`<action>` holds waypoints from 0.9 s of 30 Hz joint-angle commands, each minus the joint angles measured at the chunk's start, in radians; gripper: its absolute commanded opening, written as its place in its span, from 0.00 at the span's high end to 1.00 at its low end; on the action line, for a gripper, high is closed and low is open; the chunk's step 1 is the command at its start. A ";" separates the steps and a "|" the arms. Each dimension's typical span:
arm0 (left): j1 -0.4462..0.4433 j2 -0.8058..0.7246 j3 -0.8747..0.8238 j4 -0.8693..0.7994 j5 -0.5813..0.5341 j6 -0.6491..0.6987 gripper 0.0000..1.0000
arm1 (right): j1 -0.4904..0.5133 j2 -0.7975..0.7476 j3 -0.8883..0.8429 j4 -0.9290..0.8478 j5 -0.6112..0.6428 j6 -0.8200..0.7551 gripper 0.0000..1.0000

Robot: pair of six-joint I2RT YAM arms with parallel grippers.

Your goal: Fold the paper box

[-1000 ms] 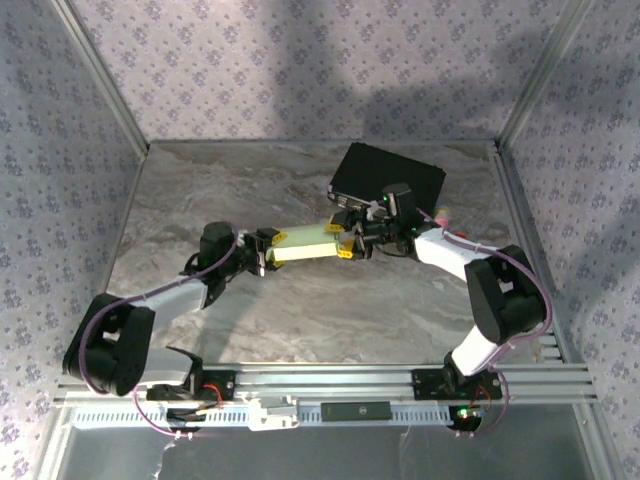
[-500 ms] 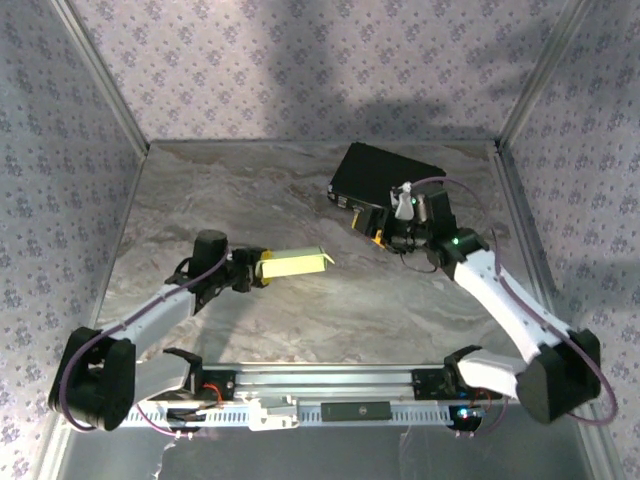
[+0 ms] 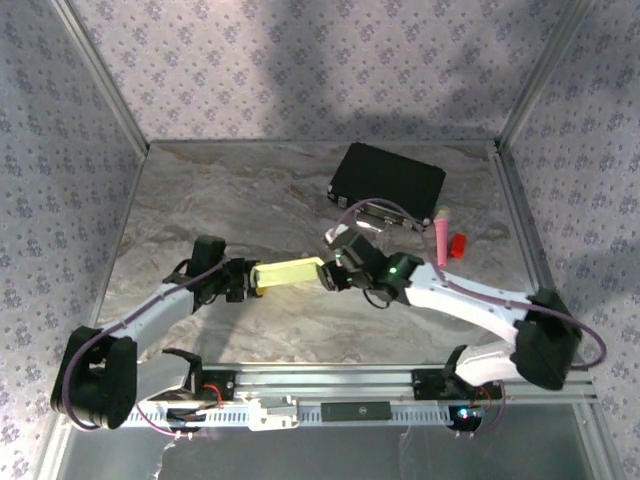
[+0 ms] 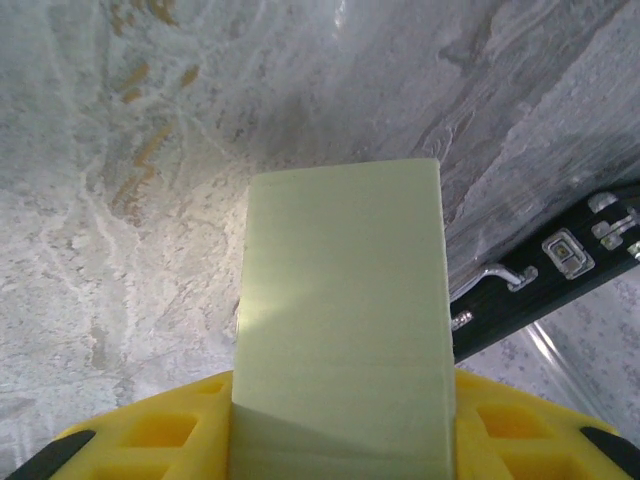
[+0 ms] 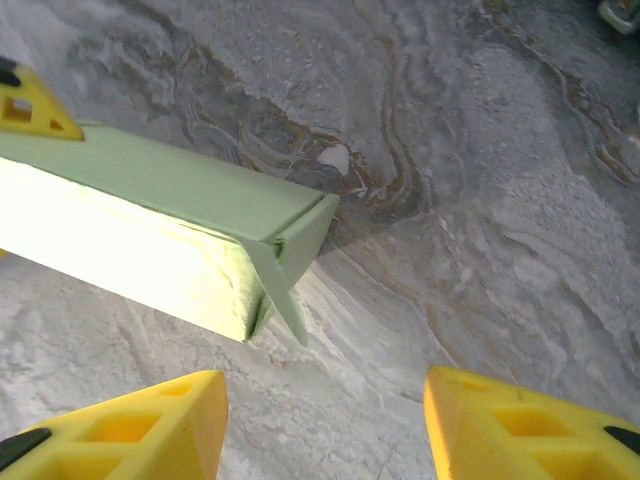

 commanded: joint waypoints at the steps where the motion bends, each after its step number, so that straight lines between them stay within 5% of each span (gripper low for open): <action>1: 0.028 0.033 -0.011 -0.064 -0.037 -0.038 0.58 | 0.029 0.070 0.098 -0.043 0.126 -0.069 0.42; 14: 0.092 0.159 0.052 -0.083 0.008 0.015 0.57 | -0.036 0.263 0.271 -0.086 -0.012 -0.008 0.41; 27: 0.117 0.203 0.085 -0.056 0.053 0.078 0.43 | -0.075 0.355 0.355 -0.110 -0.045 0.036 0.56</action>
